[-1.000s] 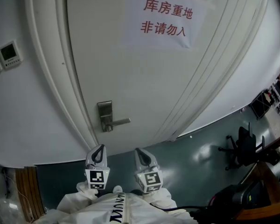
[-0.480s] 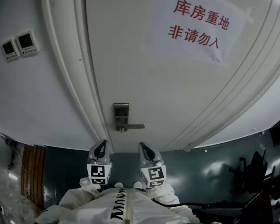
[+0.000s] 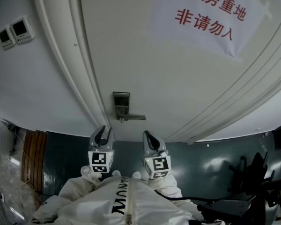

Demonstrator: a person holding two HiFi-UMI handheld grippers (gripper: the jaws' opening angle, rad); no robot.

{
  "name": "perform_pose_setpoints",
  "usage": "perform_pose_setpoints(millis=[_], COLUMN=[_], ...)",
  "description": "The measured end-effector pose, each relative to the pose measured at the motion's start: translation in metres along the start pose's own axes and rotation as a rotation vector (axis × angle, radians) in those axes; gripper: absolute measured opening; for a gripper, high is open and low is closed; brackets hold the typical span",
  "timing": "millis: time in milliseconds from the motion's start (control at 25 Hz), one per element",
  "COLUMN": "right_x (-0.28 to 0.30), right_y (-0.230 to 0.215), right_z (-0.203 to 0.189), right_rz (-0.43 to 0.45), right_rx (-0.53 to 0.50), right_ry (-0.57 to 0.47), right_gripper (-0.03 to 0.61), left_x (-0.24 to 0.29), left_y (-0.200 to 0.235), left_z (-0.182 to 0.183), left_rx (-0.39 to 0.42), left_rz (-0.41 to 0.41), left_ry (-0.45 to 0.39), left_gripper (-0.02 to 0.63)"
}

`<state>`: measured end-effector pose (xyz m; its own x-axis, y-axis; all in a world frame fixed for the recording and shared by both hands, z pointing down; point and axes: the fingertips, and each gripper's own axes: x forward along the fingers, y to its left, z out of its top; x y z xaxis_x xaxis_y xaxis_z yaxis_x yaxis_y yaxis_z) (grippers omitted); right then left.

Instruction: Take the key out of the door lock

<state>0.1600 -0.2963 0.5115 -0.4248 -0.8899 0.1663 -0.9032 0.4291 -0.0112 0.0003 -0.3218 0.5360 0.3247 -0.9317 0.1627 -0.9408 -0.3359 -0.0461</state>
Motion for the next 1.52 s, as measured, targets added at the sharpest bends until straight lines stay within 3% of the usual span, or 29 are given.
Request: perform_pose_setpoints(millis=[240, 360, 480, 720, 1000, 1280, 1520], right_x=[0.003, 0.003, 0.001, -0.009, -0.019, -0.018, -0.02], right_y=[-0.004, -0.006, -0.011, -0.026, -0.042, -0.044, -0.047], right_z=[-0.001, -0.001, -0.001, -0.001, -0.003, -0.002, -0.003], right_rz=[0.023, 0.025, 0.019, -0.021, -0.069, -0.071, -0.083], right_rx=[-0.009, -0.012, -0.018, -0.023, -0.018, -0.022, -0.01], right_ry=[0.009, 0.009, 0.016, 0.02, 0.032, 0.038, 0.049], right_gripper=[0.0, 0.0, 0.0, 0.0, 0.0, 0.0, 0.0], left_x=[0.008, 0.014, 0.021, 0.038, 0.053, 0.064, 0.079], left_y=[0.0, -0.002, -0.006, -0.009, -0.015, -0.017, -0.021], left_z=[-0.013, -0.022, -0.033, -0.059, -0.079, -0.092, -0.109], left_rx=[-0.114, -0.248, -0.418, -0.851, -1.194, -1.472, -1.586], left_rz=[-0.02, -0.057, -0.102, -0.163, -0.222, -0.253, -0.276], left_ry=[0.02, 0.038, 0.057, 0.099, 0.102, 0.059, 0.089], left_gripper=[0.179, 0.253, 0.282, 0.285, 0.284, 0.281, 0.261])
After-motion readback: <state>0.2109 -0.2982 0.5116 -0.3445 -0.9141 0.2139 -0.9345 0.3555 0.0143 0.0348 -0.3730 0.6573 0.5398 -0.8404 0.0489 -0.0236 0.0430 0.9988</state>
